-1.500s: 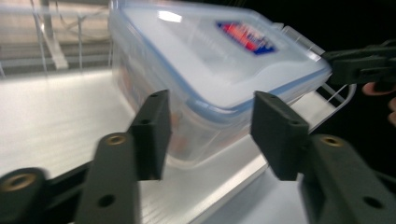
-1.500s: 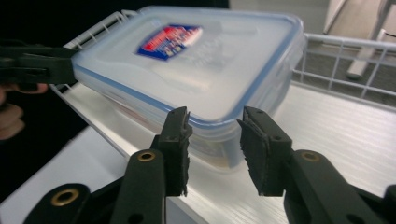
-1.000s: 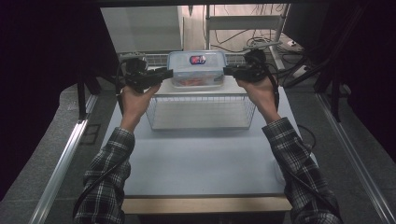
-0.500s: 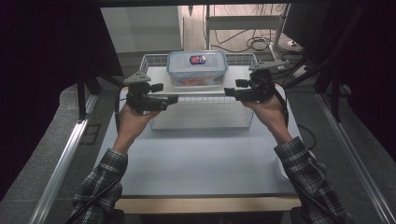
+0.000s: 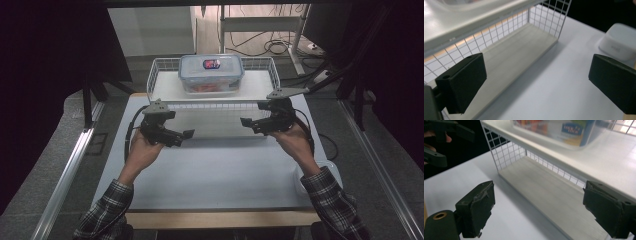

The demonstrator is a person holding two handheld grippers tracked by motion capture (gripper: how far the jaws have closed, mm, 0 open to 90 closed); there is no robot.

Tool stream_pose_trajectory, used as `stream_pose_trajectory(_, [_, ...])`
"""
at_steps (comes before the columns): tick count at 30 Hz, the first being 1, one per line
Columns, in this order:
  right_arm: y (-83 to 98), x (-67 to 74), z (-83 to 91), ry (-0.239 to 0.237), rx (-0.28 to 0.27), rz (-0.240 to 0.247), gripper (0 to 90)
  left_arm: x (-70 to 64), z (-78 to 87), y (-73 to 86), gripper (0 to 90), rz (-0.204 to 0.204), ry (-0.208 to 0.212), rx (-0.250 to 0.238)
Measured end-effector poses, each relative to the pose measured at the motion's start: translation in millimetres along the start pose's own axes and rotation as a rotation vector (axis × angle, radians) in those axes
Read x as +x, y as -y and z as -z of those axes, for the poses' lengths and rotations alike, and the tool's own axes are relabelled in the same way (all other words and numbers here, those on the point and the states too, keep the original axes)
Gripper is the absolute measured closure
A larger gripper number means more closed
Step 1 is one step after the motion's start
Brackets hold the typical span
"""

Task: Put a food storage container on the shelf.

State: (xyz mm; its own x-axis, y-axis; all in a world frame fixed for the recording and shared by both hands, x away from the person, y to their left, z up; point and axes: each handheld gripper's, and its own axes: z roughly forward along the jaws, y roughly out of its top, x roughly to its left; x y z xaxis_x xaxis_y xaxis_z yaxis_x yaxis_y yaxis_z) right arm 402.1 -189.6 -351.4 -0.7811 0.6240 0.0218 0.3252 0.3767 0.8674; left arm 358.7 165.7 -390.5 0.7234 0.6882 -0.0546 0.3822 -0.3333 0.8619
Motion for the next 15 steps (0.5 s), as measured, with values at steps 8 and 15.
stream_pose_trajectory(8, [15.5,7.2,6.1,0.017,0.013,0.044,9.3,-13.8,-1.7,14.6,1.2,-0.045,0.002,0.003])
stream_pose_trajectory(15, [37.2,14.4,11.6,-0.014,0.007,0.06,5.6,-28.9,-5.3,37.6,1.3,-0.044,0.08,0.024])
